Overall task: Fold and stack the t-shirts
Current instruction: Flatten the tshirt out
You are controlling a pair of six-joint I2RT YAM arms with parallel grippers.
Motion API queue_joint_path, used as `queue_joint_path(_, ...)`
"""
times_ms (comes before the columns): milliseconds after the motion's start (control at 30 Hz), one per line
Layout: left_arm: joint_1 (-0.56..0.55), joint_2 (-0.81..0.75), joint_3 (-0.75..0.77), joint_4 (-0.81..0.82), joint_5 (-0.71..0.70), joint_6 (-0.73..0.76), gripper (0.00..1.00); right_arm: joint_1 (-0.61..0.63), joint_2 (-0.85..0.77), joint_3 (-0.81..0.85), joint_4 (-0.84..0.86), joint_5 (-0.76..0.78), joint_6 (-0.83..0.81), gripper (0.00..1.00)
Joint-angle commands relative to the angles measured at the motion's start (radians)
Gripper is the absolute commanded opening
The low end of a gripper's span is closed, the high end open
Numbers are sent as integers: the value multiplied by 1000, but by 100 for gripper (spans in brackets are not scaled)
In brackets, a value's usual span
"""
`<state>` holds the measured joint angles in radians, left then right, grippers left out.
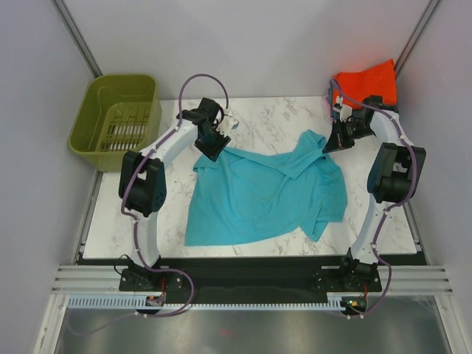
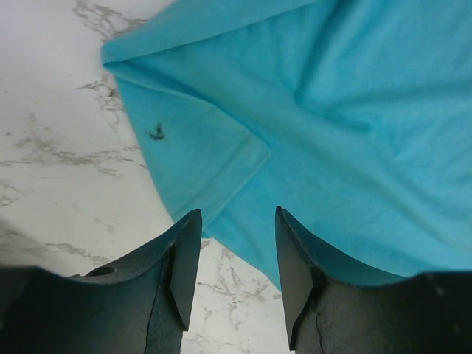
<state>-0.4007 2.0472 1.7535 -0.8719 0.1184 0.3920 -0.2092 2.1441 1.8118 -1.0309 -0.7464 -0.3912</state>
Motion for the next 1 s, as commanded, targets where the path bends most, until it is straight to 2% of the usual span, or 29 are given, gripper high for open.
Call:
queue_joint_path(0,-3,25,3,77,-178,24,52,13,-41,52,20,-44,11,9)
queue_joint_path(133,-6,77,40,80,-213,42,51,17,-24,60,22,-50,17,9)
queue_joint_path(633,-69,120,54,54,-166,35,49,19,-24,46,32,-44,21,9)
queue_joint_path(967,-72,183,69,39,-155,30,47,19,-20,44,34,-31,22,9)
